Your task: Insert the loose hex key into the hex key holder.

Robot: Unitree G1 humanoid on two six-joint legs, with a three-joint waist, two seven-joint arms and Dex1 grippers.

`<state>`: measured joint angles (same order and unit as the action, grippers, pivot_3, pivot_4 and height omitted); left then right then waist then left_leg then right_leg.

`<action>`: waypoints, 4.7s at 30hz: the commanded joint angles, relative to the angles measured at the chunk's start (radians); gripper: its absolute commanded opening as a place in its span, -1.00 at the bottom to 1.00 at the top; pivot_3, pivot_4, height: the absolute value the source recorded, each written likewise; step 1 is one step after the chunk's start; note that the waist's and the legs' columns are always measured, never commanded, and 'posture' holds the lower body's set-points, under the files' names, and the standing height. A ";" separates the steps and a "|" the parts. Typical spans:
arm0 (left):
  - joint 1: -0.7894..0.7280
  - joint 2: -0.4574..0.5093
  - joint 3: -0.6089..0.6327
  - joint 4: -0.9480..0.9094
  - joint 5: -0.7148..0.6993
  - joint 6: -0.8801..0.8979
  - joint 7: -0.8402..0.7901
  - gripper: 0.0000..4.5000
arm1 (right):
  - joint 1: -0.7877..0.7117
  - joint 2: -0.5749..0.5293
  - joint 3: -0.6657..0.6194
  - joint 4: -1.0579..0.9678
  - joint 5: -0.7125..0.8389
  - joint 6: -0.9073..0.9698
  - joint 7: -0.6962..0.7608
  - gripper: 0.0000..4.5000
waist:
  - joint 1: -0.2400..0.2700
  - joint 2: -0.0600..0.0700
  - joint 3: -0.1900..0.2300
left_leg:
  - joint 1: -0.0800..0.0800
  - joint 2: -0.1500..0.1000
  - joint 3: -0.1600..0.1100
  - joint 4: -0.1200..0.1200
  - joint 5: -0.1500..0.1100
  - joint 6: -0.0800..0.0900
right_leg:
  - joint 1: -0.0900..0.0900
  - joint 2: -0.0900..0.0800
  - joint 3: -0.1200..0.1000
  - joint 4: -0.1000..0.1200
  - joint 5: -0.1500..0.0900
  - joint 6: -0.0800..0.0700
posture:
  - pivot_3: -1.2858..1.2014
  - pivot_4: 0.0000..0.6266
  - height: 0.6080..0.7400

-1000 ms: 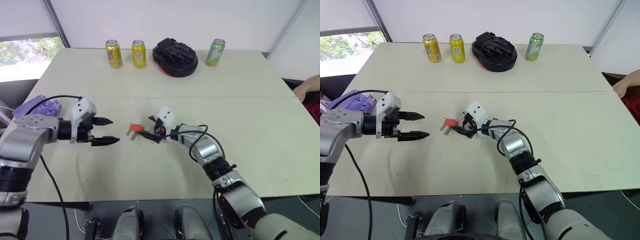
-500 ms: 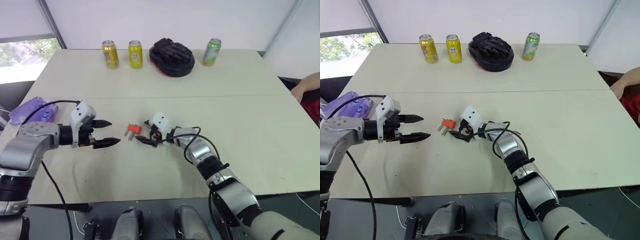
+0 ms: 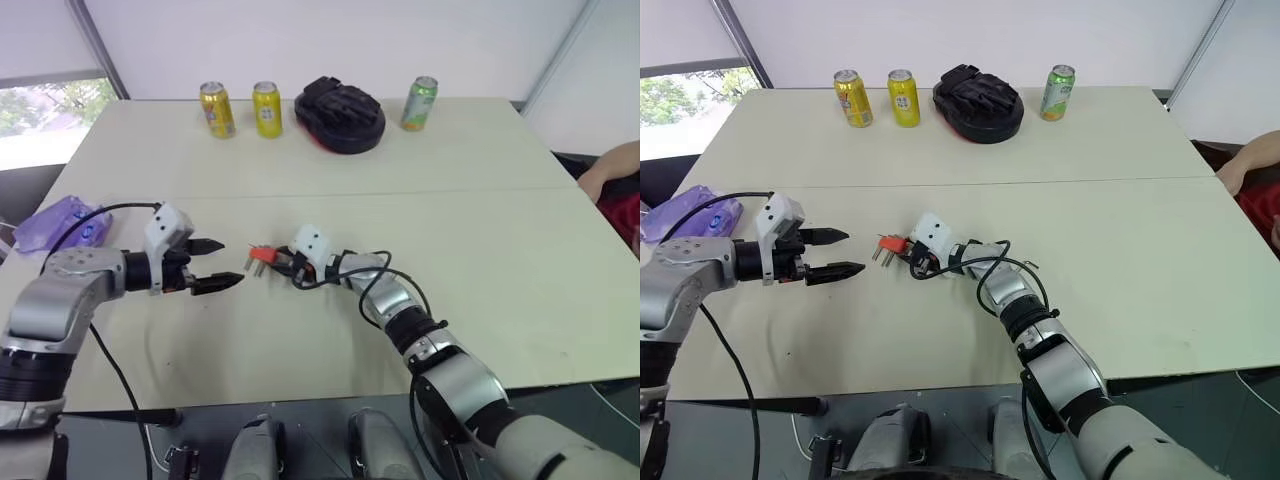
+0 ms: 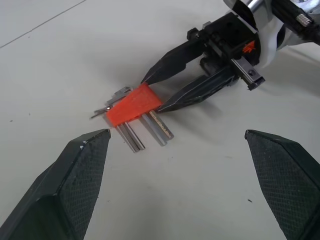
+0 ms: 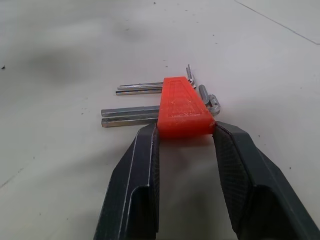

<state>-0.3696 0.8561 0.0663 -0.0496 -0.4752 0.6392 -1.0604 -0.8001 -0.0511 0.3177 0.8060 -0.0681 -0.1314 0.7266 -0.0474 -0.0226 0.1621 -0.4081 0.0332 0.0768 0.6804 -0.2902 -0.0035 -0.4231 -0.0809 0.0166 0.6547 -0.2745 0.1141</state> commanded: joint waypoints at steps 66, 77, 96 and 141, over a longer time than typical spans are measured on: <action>-0.723 -0.341 -0.058 0.791 0.087 -0.225 -0.364 1.00 | -0.092 -0.400 0.005 -0.418 -0.351 -0.551 -0.267 -0.53 | 0.003 0.000 0.003 | -0.002 -0.001 0.002 0.002 0.003 -0.006 | -0.001 0.001 -0.001 -0.001 0.000 0.000 | 0.03 -0.52 0.99; -0.736 -0.368 -0.052 0.826 0.097 -0.228 -0.387 -0.99 | -0.052 -0.392 0.005 -0.500 -0.359 -0.503 -0.269 -0.53 | 0.004 0.000 0.003 | -0.002 -0.001 0.002 0.002 0.003 -0.006 | -0.001 0.001 0.000 -0.001 0.000 0.000 | 0.03 -0.52 0.99; -0.638 -0.332 -0.009 0.663 0.100 -0.273 -0.272 -1.00 | 0.119 -0.503 -0.101 -0.588 -0.316 -0.127 -0.149 0.99 | 0.009 0.000 0.003 | -0.002 -0.001 0.001 0.002 0.002 -0.004 | 0.000 0.000 0.000 -0.001 0.000 0.000 | 0.03 -0.52 0.99; -0.284 -0.413 -0.087 0.199 0.077 -0.308 -0.046 -1.00 | 0.456 -0.316 -0.203 -1.170 0.487 1.668 -0.468 0.01 | 0.029 -0.007 -0.005 | 0.000 -0.001 -0.002 0.002 -0.001 0.002 | 0.003 0.001 0.000 -0.003 0.000 0.000 | 0.03 -0.52 0.99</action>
<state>-0.6404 0.4473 -0.0465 0.1596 -0.3830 0.3577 -1.1141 -0.4272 -0.3849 -0.0027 -0.4091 0.3943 1.4906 0.2388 -0.0185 -0.0294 0.1572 -0.4082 0.0320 0.0736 0.6814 -0.2916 -0.0006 -0.4190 -0.0790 0.0160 0.6502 -0.2744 0.1143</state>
